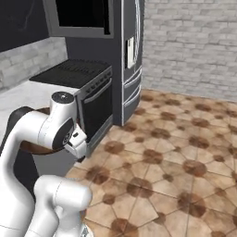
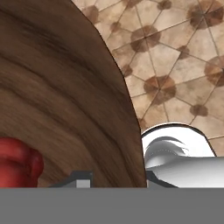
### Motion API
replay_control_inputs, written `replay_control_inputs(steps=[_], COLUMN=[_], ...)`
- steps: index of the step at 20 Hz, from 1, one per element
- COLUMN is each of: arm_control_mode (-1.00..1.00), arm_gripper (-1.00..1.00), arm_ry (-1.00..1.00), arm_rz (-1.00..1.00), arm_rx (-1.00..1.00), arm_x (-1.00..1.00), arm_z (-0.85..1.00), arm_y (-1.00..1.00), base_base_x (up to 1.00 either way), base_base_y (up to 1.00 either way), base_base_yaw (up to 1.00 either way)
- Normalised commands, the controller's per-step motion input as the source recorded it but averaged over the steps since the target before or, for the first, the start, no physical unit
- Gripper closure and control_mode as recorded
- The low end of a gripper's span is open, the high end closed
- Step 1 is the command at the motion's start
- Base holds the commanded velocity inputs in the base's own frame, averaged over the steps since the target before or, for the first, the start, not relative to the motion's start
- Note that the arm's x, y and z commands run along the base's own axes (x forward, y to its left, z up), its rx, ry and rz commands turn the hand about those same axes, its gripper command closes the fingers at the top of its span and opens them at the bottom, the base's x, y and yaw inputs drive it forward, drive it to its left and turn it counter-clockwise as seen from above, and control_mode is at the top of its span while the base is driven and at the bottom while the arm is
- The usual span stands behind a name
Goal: Place the bowl containing the bell pepper and carrot in the microwave. Close the microwave door and press the start button to microwave the meal.
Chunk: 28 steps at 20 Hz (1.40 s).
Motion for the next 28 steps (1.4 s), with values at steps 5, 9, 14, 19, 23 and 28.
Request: replay_control_inputs(steps=[5,9,14,19,23,28], arm_control_mode=[1.00,1.00,1.00,1.00,1.00,1.00], arm_gripper=[1.00,1.00,1.00,1.00,1.00,1.00], arm_ry=[0.00,0.00,0.00,0.00,0.00,0.00], arm_rz=[0.00,0.00,0.00,0.00,0.00,0.00], arm_rx=[0.00,0.00,0.00,0.00,0.00,0.00], arm_x=[0.00,0.00,0.00,0.00,0.00,0.00], arm_z=[0.00,0.00,0.00,0.00,0.00,0.00], arm_y=[0.00,0.00,0.00,0.00,0.00,0.00], base_base_x=[0.70,0.68,0.65,0.53,0.59,0.61], base_base_y=[-0.64,-0.67,-0.68,-0.55,-0.56,-0.66], base_base_yaw=[-0.30,-0.23,-0.09,0.12,0.37,0.49])
